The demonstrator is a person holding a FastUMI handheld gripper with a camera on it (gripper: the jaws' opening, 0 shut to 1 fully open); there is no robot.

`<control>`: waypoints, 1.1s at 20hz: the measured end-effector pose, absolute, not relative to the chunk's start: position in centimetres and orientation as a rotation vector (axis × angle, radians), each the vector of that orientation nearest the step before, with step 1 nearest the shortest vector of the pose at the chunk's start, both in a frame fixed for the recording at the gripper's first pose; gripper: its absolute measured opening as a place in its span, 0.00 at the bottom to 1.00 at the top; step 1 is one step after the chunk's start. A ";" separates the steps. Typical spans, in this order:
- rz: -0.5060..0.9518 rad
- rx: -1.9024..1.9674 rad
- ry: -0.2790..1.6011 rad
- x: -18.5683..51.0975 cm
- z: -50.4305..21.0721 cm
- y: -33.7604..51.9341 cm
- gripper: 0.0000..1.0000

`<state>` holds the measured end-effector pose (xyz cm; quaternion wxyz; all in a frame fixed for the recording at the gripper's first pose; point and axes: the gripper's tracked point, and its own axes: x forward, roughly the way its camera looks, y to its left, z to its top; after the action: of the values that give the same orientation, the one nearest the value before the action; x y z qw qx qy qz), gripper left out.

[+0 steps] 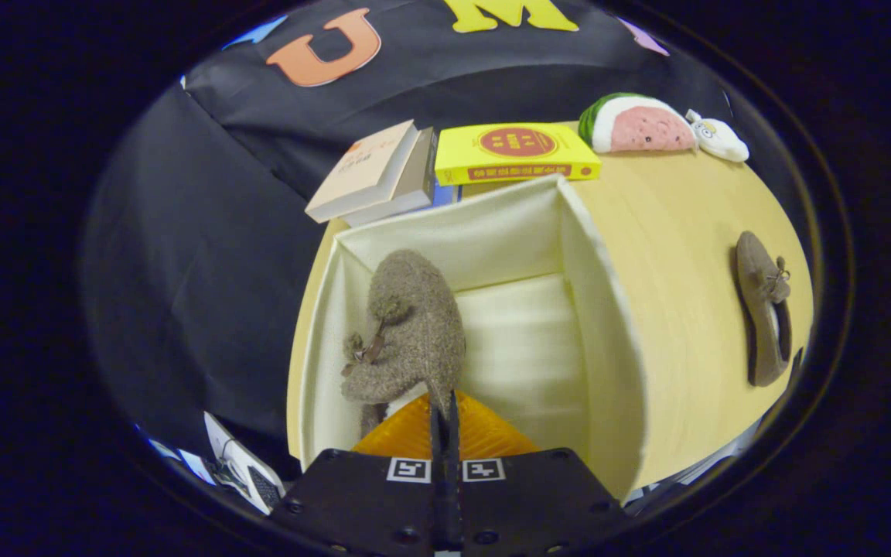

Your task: Open the storage box then place both shoes into the box .Put the left shoe in first, then the right shoe, with the right side of both shoes facing outward in a uniform manner.

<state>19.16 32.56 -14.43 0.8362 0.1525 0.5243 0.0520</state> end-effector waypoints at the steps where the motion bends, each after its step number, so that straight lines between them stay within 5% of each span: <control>1: 0.112 0.294 1.121 19.3 -15.4 33.0 0.00; 10: 0.093 0.231 1.155 19.9 -17.5 33.0 0.00; 12: 0.137 0.249 1.141 19.5 -16.1 33.1 0.07; 22: 0.215 0.038 0.826 16.3 -4.0 24.9 0.82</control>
<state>16.26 24.89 -4.01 0.9101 0.0182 0.4006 0.1043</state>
